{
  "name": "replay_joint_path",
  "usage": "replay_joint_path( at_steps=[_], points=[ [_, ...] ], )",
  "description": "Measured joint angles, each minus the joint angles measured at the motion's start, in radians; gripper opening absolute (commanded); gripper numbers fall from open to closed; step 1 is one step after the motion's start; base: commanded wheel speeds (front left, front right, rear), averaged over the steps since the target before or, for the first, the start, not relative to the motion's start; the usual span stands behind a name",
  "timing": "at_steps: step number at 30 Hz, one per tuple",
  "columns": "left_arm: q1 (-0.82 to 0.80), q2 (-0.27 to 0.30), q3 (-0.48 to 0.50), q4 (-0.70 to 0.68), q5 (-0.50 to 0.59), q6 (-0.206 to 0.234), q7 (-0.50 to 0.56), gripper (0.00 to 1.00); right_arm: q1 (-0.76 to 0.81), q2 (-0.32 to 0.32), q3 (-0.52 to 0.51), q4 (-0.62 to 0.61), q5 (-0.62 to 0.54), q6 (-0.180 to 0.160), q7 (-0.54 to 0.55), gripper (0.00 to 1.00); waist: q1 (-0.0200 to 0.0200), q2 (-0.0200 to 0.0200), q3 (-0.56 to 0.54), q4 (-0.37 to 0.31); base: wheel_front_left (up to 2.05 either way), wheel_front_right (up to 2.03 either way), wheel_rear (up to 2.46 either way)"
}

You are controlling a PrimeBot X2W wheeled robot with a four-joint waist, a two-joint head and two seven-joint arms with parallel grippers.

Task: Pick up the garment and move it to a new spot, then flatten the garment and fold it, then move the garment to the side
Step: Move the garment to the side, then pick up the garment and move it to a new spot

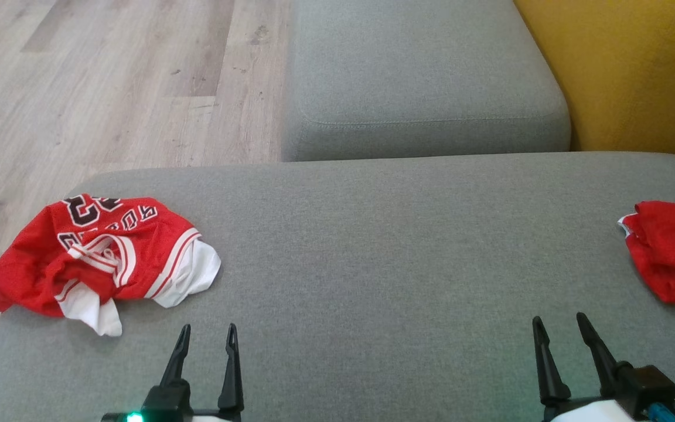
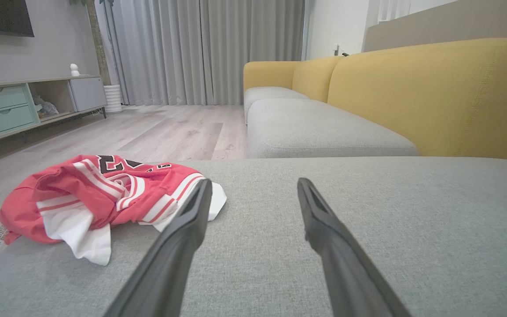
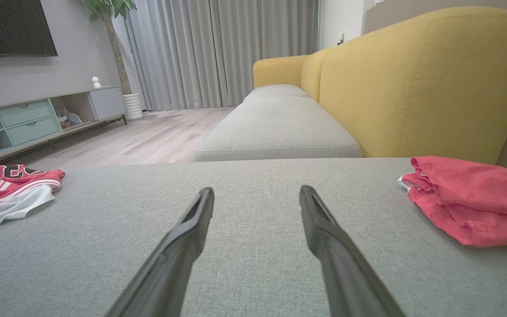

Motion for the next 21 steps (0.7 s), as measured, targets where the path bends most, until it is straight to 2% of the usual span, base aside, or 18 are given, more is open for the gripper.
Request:
replay_joint_path(
  at_steps=[8, 12, 16, 21],
  points=[
    [0.007, 0.000, 0.001, -0.001, 0.001, 0.000, 0.000, 1.00, 0.000, 0.004, 0.003, 0.000, 0.000, 0.000, 0.000, 1.00, 0.0000, 0.0000, 0.012, 0.002, 0.00, 0.00, 0.00],
    [0.004, 0.000, 0.000, -0.001, 0.008, -0.001, 0.000, 1.00, 0.002, 0.004, -0.001, 0.000, 0.000, 0.000, 0.000, 1.00, 0.0001, 0.0000, 0.015, 0.026, 0.00, 0.00, 0.00],
    [-0.010, 0.000, 0.000, 0.001, 0.023, -0.002, 0.000, 1.00, 0.006, 0.005, -0.002, 0.000, 0.000, 0.000, 0.000, 1.00, 0.0001, 0.0000, 0.021, 0.086, 0.00, 0.00, 0.00],
    [-0.029, 0.001, 0.034, -0.003, 0.044, -0.003, 0.000, 1.00, 0.002, 0.006, -0.006, -0.001, 0.011, 0.000, 0.000, 1.00, 0.0001, 0.0000, 0.033, 0.206, 0.00, 0.00, 0.00]
  ],
)
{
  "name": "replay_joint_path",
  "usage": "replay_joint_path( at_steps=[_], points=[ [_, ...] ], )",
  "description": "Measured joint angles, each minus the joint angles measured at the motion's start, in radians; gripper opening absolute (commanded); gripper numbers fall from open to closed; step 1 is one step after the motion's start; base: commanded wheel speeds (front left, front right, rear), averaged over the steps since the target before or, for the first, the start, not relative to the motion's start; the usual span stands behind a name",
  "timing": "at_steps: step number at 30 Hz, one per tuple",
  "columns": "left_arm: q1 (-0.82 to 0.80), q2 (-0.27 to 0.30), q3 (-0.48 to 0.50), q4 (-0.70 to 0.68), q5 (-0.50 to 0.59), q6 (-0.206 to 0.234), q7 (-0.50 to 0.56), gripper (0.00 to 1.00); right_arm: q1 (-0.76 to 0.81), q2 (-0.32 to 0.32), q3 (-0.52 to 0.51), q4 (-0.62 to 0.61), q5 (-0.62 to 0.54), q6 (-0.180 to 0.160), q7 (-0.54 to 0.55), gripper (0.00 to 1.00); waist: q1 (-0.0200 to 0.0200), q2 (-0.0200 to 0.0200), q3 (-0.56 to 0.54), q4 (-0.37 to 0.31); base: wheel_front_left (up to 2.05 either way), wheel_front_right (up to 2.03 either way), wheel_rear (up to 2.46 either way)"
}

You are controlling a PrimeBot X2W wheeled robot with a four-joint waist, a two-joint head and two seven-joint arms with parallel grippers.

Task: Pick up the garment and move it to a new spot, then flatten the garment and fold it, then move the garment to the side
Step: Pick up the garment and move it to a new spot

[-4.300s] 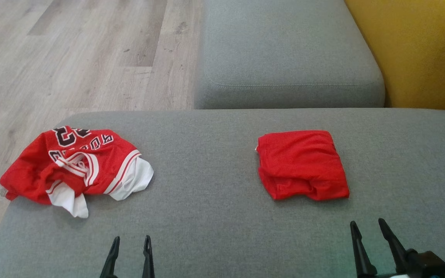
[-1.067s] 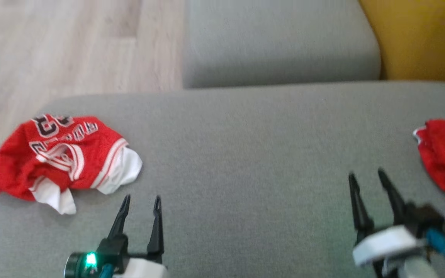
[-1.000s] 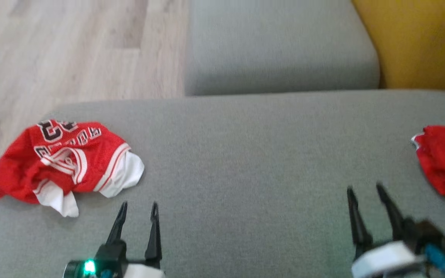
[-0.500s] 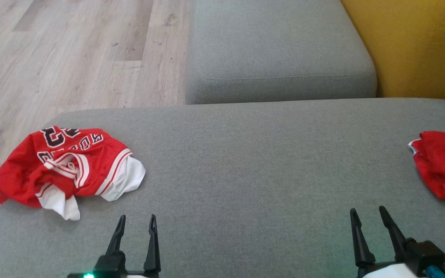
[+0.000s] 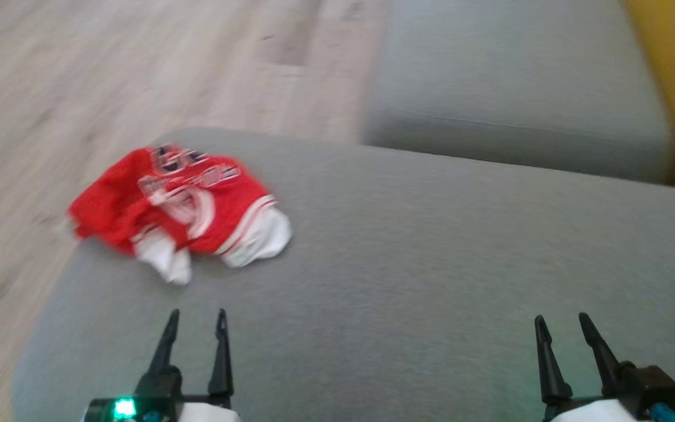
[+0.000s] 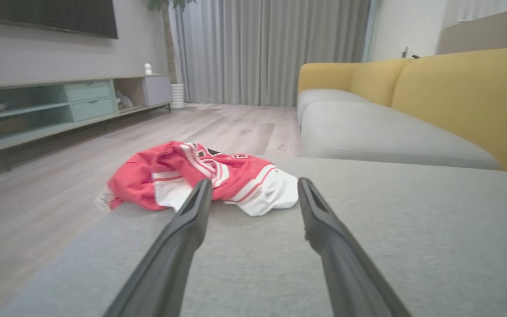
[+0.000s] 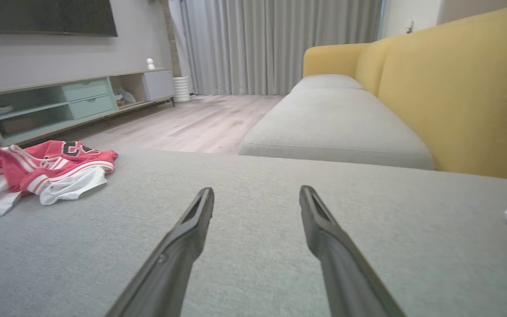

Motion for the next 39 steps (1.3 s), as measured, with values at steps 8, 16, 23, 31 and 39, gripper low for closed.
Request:
replay_joint_path(
  at_steps=[8, 16, 23, 31, 39],
  points=[
    [0.001, 0.002, 0.114, -0.053, 0.006, 0.003, 0.000, 1.00, -0.123, 0.000, 0.032, 0.012, -0.005, 0.000, 0.000, 1.00, 0.0001, 0.0000, 0.059, 0.190, 0.00, 0.00, 0.00],
    [-0.077, 0.003, 0.159, -0.084, 0.027, -0.022, 0.000, 1.00, -0.151, -0.020, 0.004, 0.030, -0.014, 0.000, 0.000, 1.00, 0.0003, 0.0000, 0.152, 0.265, 0.00, 0.00, 0.00],
    [-0.343, 0.021, 0.161, -0.034, 0.044, -0.086, 0.000, 1.00, -0.151, -0.105, -0.016, -0.012, -0.050, 0.000, 0.000, 1.00, 0.0003, 0.0000, 0.242, 0.278, 0.00, 0.00, 0.00],
    [-0.759, 0.079, 0.195, 0.370, 0.022, -0.167, 0.007, 1.00, -0.302, -0.218, 0.012, -0.072, -0.071, 0.000, 0.000, 1.00, 0.0006, -0.0001, 0.426, 0.174, 0.00, 0.00, 0.00],
    [-0.961, 0.105, 0.243, 0.782, -0.047, -0.196, 0.195, 1.00, -0.317, -0.248, -0.011, -0.102, -0.073, 0.000, 0.000, 1.00, 0.0003, -0.0001, 0.563, 0.028, 0.00, 0.00, 0.00]
  ],
)
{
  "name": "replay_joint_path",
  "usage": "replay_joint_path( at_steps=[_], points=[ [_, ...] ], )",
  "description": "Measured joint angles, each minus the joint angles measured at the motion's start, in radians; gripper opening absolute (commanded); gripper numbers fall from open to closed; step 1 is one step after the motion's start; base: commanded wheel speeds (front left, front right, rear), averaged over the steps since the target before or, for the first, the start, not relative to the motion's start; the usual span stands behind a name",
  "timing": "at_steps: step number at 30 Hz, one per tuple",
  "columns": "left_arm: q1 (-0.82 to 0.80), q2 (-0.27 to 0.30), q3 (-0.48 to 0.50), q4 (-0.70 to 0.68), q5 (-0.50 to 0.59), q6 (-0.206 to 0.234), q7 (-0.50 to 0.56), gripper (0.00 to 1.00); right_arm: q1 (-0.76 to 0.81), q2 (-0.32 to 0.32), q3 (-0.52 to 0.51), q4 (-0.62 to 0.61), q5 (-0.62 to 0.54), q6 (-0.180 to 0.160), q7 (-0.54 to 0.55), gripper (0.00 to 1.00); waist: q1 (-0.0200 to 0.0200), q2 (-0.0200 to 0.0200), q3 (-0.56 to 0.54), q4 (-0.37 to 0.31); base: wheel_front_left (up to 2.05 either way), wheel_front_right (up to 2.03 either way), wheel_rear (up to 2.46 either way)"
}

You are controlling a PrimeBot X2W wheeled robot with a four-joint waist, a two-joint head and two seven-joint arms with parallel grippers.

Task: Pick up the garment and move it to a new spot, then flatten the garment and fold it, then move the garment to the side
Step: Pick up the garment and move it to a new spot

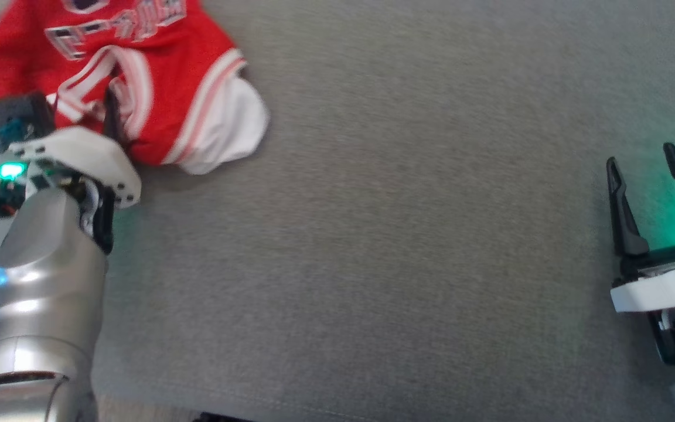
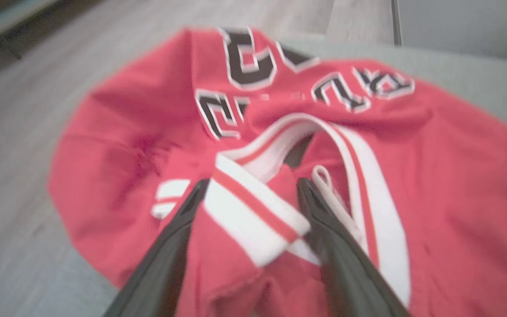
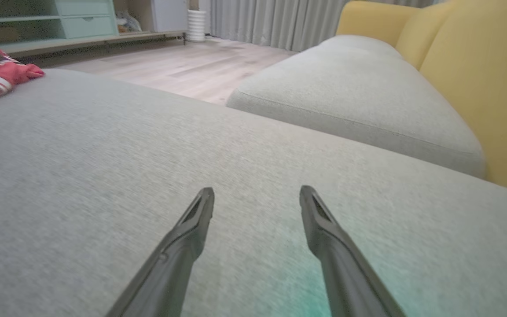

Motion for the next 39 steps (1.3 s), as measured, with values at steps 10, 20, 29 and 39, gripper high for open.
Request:
replay_joint_path(
  at_steps=[10, 20, 29, 39],
  points=[
    [-0.026, 0.030, -0.016, 0.094, -0.023, -0.033, -0.136, 0.00, -0.026, 0.037, 0.020, 0.010, -0.007, 0.000, 0.000, 1.00, -0.0001, 0.0000, 0.019, -0.079, 0.00, 0.00, 0.00],
    [-0.084, 0.022, -0.231, -0.165, -0.112, -0.049, -0.188, 0.00, 0.046, 0.151, 0.120, 0.087, 0.040, 0.000, 0.000, 1.00, -0.0004, 0.0000, -0.236, -0.130, 0.00, 0.00, 0.00],
    [-0.074, 0.061, -0.425, -0.537, -0.321, -0.049, -0.063, 0.00, 0.157, 0.189, 0.119, 0.066, 0.061, 0.000, 0.000, 1.00, -0.0005, 0.0001, -0.405, -0.330, 0.00, 0.00, 0.00],
    [0.095, 0.007, -0.546, -0.559, -0.365, -0.049, 0.035, 0.00, 0.175, 0.206, 0.099, 0.052, 0.063, 0.000, 0.000, 1.00, -0.0004, 0.0001, -0.426, -0.564, 0.00, 0.00, 0.00]
  ],
)
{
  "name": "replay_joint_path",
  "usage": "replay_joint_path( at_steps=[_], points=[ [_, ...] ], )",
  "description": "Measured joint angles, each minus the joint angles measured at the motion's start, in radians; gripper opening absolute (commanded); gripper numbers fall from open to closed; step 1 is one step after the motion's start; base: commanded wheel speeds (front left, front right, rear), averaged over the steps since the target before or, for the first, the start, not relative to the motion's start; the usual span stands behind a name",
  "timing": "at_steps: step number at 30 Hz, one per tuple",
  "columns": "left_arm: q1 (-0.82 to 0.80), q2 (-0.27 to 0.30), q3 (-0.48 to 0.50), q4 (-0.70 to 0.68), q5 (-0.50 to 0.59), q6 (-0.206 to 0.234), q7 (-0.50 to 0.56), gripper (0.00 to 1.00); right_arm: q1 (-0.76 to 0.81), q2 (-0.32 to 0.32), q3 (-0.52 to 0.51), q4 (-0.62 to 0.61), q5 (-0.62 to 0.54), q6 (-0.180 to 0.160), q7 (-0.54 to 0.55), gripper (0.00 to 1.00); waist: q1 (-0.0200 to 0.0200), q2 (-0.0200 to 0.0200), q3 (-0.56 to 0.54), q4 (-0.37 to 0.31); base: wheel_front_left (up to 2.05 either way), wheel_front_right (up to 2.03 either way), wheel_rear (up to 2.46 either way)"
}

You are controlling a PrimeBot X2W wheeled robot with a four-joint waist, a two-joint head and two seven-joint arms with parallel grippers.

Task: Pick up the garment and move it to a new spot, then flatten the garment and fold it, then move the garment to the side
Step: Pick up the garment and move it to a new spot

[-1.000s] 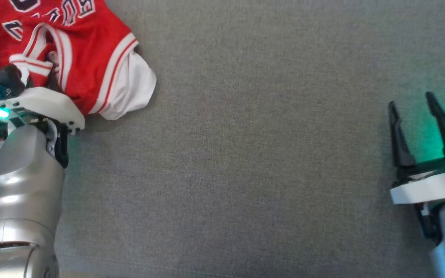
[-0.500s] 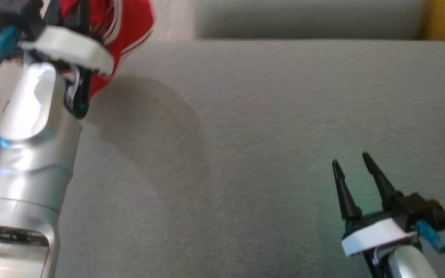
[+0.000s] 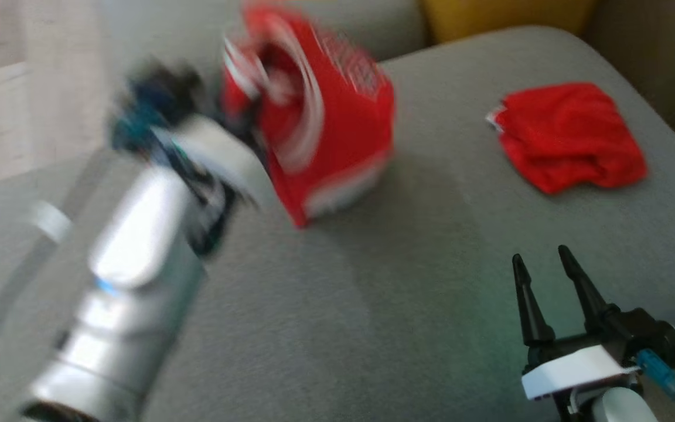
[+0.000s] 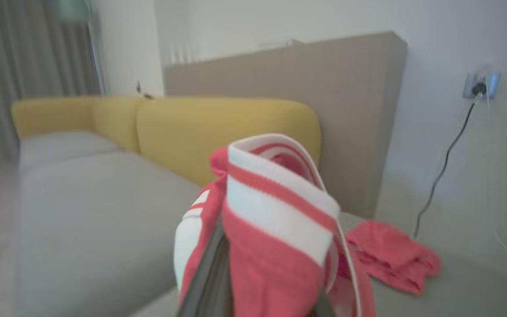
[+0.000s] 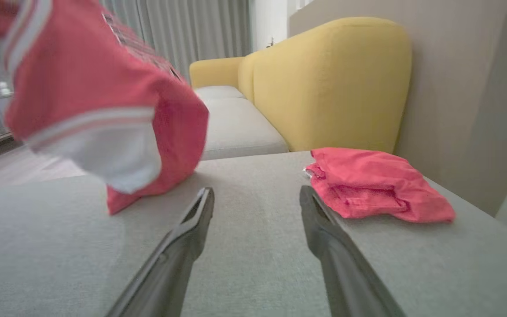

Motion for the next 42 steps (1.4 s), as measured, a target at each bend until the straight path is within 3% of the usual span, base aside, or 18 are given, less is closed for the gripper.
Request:
replay_joint_path(
  at_steps=[2, 3, 4, 7, 11, 15, 19, 23, 28, 36, 42],
  points=[
    [0.058, -0.040, -0.030, 0.075, -0.002, 0.000, -0.019, 0.04, -0.001, 0.008, 0.004, 0.003, 0.000, 0.000, 0.000, 1.00, 0.0000, 0.0000, 0.019, -0.030, 0.00, 0.00, 0.00],
    [0.084, -0.059, -0.045, 0.120, -0.002, 0.000, -0.032, 0.36, -0.002, 0.011, 0.009, 0.007, 0.000, 0.000, 0.000, 1.00, 0.0000, 0.0000, 0.032, -0.040, 0.00, 0.00, 0.00],
    [0.107, -0.071, -0.061, 0.165, -0.002, 0.000, -0.050, 1.00, -0.005, 0.012, 0.018, 0.015, 0.000, 0.000, 0.000, 1.00, 0.0000, 0.0000, 0.047, -0.048, 0.00, 0.00, 0.00],
    [0.156, -0.077, -0.088, 0.298, 0.031, 0.016, -0.145, 1.00, -0.022, 0.018, 0.057, 0.057, 0.010, 0.000, 0.000, 1.00, 0.0003, 0.0000, 0.087, -0.062, 0.00, 0.00, 0.00],
    [0.176, -0.086, -0.089, 0.330, 0.085, 0.094, -0.222, 1.00, -0.029, 0.026, 0.051, 0.069, 0.011, 0.000, 0.000, 1.00, 0.0003, 0.0000, 0.105, -0.046, 0.00, 0.00, 0.00],
    [0.278, -0.106, -0.007, 0.078, 0.173, 0.192, -0.226, 1.00, -0.020, 0.026, 0.014, 0.072, 0.016, 0.000, 0.000, 1.00, 0.0003, 0.0000, 0.089, 0.003, 0.00, 0.00, 0.00],
    [0.547, -0.116, 0.100, -0.119, 0.207, 0.250, -0.227, 1.00, 0.023, 0.026, -0.020, 0.069, 0.016, 0.000, 0.000, 1.00, 0.0001, 0.0000, 0.045, 0.079, 0.00, 0.00, 0.00],
    [0.779, -0.109, 0.189, -0.275, 0.257, 0.266, -0.227, 1.00, 0.064, 0.032, -0.039, 0.068, 0.018, 0.000, 0.000, 1.00, 0.0001, 0.0000, 0.003, 0.170, 0.00, 0.00, 0.00],
    [0.937, -0.110, 0.276, -0.418, 0.308, 0.274, -0.227, 1.00, 0.089, 0.039, -0.048, 0.065, 0.044, 0.000, 0.000, 1.00, 0.0001, 0.0000, -0.051, 0.268, 0.00, 0.00, 0.00],
    [1.052, -0.109, 0.288, -0.432, 0.329, 0.272, -0.227, 1.00, 0.166, 0.041, -0.066, 0.076, 0.080, 0.000, 0.000, 1.00, 0.0000, 0.0000, -0.131, 0.362, 0.00, 0.00, 0.00],
    [1.051, -0.109, 0.287, -0.432, 0.329, 0.272, -0.227, 1.00, 0.167, 0.041, -0.067, 0.072, 0.079, 0.000, 0.000, 1.00, 0.0000, 0.0000, -0.151, 0.376, 0.00, 0.00, 0.00]
  ],
)
